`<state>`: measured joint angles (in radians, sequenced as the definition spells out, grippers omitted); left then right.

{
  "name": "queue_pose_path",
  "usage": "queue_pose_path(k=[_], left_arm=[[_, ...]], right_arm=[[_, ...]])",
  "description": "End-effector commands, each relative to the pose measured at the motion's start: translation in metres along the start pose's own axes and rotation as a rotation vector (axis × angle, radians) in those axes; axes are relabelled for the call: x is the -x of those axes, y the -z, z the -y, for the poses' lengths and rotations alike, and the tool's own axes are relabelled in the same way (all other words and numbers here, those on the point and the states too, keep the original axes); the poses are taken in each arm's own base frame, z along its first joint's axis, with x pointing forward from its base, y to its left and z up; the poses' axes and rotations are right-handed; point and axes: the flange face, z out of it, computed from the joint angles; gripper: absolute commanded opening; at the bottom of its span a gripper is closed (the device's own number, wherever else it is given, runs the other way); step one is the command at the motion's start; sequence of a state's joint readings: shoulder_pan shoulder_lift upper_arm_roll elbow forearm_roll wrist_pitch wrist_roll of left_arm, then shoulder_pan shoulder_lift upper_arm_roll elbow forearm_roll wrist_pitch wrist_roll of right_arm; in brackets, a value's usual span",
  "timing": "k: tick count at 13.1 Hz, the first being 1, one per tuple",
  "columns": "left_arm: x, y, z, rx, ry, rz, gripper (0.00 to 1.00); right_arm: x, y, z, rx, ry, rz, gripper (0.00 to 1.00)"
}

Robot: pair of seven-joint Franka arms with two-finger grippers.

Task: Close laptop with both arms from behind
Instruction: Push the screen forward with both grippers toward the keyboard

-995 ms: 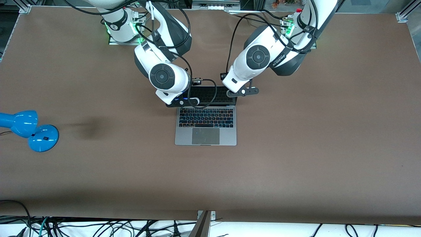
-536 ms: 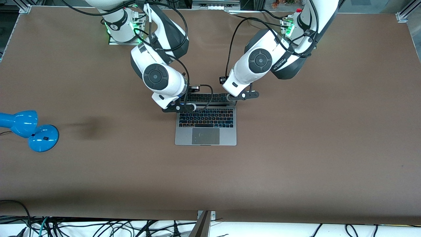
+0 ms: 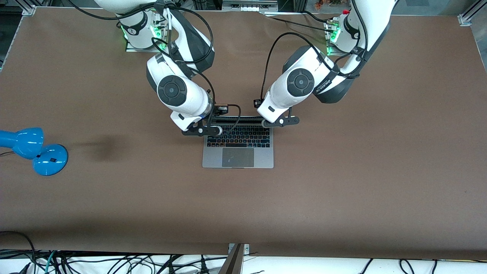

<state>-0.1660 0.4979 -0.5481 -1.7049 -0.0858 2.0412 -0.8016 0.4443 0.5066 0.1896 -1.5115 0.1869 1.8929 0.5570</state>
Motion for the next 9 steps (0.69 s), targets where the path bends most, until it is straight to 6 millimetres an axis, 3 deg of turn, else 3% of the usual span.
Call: queue_pose_path(k=[1,9], left_arm=[[-0.021,-0.002,-0.007,-0.003,-0.014,-0.012,0.0],[-0.037,-0.01,-0.003,-0.003,0.004,-0.007,0.0]], right_arm=[[-0.005,-0.002,-0.005,0.008,-0.002,-0.019,0.1],[-0.02,-0.008,-0.013,-0.004,0.017,-0.053,0.1]])
